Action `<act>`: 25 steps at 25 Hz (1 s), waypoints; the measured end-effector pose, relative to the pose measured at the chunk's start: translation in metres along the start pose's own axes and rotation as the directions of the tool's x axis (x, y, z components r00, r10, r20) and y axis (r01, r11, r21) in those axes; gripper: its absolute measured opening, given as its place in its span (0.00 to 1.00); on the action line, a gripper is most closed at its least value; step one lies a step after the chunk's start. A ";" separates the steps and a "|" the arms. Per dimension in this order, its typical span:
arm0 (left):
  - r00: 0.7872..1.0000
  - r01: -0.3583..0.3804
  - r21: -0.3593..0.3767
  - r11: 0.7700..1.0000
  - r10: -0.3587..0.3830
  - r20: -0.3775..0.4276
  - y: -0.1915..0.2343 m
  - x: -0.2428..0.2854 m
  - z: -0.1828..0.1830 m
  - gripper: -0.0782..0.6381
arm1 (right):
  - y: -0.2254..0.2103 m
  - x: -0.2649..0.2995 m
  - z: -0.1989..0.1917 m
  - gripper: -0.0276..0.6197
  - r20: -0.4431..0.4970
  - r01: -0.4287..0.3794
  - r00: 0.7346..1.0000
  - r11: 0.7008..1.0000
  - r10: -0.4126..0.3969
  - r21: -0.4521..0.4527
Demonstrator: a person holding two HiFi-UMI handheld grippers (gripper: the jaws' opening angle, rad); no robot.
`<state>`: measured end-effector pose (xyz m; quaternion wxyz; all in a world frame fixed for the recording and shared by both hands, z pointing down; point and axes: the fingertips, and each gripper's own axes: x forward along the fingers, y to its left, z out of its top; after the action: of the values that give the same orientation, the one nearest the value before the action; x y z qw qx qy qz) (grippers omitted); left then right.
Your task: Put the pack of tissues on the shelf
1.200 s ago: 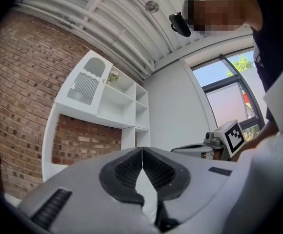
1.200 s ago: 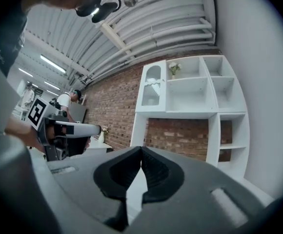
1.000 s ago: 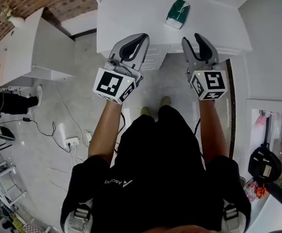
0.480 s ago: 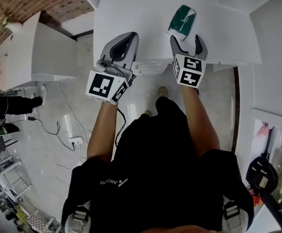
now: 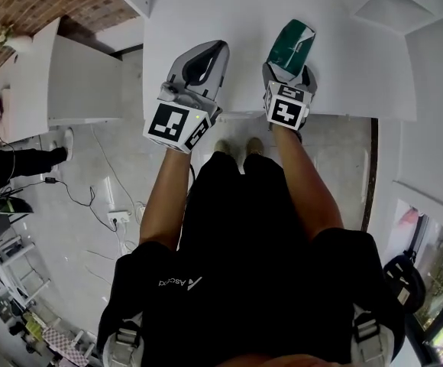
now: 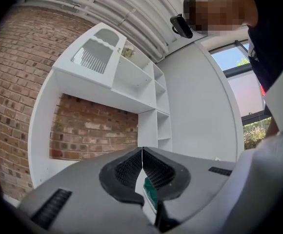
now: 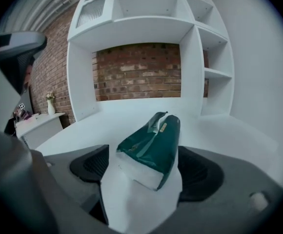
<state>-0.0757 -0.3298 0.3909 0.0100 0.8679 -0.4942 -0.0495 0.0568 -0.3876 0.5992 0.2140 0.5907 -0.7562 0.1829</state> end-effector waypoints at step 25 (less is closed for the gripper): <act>0.988 0.153 -0.033 0.988 -0.154 -0.021 0.024 0.025 -0.015 0.11 | -0.008 0.016 0.011 0.41 -0.063 -0.029 0.998 0.992 0.021 -0.121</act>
<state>-0.0825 -0.3638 0.4057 0.0254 0.9036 -0.4249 -0.0478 0.0605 -0.4082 0.5991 0.2706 0.5611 -0.7663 0.1575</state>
